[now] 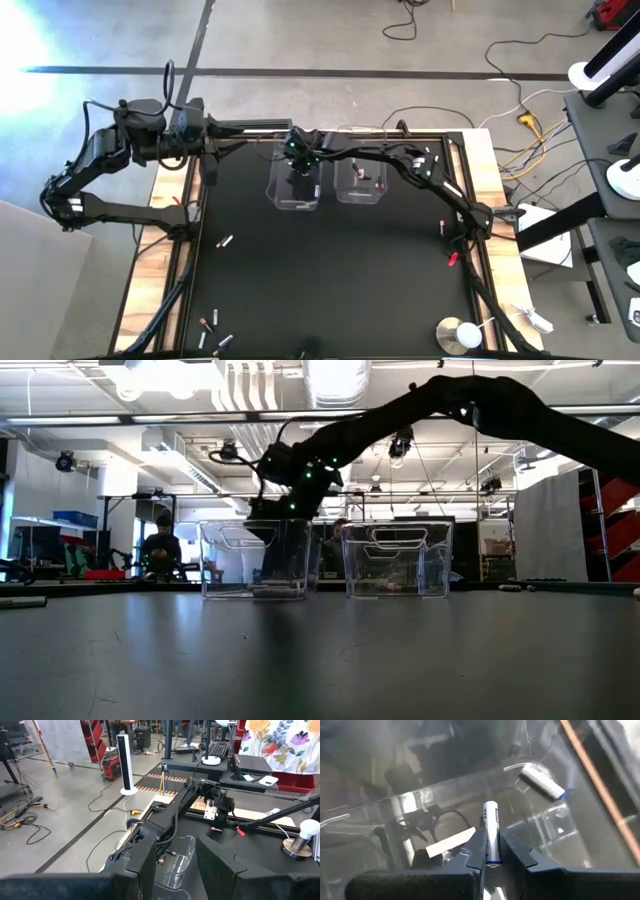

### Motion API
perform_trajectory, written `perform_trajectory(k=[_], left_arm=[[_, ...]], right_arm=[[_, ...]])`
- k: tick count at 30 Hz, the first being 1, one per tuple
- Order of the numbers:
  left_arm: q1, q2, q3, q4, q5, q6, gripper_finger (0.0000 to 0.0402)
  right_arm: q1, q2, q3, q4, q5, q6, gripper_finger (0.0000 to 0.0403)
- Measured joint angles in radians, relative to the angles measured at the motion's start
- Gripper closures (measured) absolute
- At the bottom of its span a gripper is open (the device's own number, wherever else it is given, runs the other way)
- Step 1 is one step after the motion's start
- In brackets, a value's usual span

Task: Sort batteries
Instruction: Put the white battery into the left transparent bin

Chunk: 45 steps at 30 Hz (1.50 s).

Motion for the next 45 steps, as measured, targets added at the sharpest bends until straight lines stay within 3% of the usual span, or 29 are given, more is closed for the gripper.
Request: perform_trajectory(k=[37, 45], left_arm=[[0.0, 0.001, 0.0, -0.026, -0.004, 0.015, 0.0283], [0.0, 0.001, 0.0, -0.026, -0.004, 0.015, 0.0283]], right_arm=[[-0.017, 0.008, 0.013, -0.174, -0.004, -0.211, 0.0373], [-0.017, 0.009, 0.01, -0.181, 0.001, -0.216, 0.0316]])
